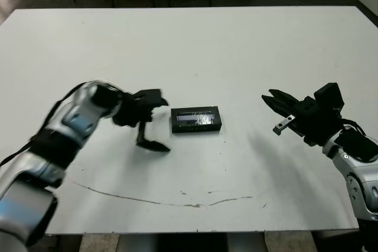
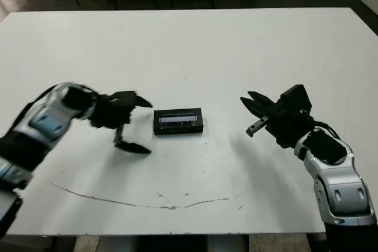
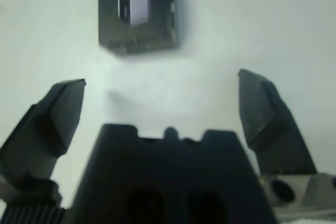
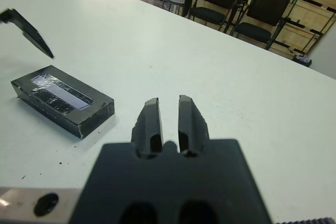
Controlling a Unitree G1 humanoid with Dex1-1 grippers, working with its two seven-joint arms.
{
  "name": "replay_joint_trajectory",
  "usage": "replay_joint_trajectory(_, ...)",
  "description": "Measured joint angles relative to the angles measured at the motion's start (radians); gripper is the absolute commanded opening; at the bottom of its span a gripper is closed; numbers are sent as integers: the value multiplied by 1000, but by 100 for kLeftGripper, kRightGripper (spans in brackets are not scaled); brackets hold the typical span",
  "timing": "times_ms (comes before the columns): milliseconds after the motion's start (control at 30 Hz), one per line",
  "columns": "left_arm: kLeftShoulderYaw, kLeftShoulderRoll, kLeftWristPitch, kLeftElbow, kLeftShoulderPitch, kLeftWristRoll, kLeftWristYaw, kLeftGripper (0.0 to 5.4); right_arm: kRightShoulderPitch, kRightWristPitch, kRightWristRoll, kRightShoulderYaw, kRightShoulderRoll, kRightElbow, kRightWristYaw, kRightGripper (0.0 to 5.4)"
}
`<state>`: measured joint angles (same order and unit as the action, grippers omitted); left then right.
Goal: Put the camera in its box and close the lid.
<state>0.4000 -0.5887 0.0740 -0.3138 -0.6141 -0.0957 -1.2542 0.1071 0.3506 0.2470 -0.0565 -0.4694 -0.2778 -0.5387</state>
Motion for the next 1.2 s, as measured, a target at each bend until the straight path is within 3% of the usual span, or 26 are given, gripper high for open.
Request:
replay_joint_trajectory(133,-53,-62,52,38,46,18,15,537,1,17,-4,9,0,-6,10,0)
replay_joint_trajectory(267,-203,-48,99,123,134,78,192,528,6,21,-4,15,3,-6,12,0)
replay_joint_trajectory(367,-339,63,113,242,209,127,445,476,7,21,-5,17,6,-6,17,0)
replay_joint_trajectory(500,-436,314,201,411,297,233,750,381,9,21,-5,19,8,-6,20,0)
replay_joint_trajectory(700,-367,433,303,617,344,296,846,229,9,21,-6,19,14,-12,33,0)
replay_joint_trajectory(1000,-176,483,358,670,379,265,900,12,9,10,-3,15,36,-10,44,0)
replay_joint_trajectory(1200,-89,523,414,669,402,202,988,2,0,1,-5,7,37,-10,49,0)
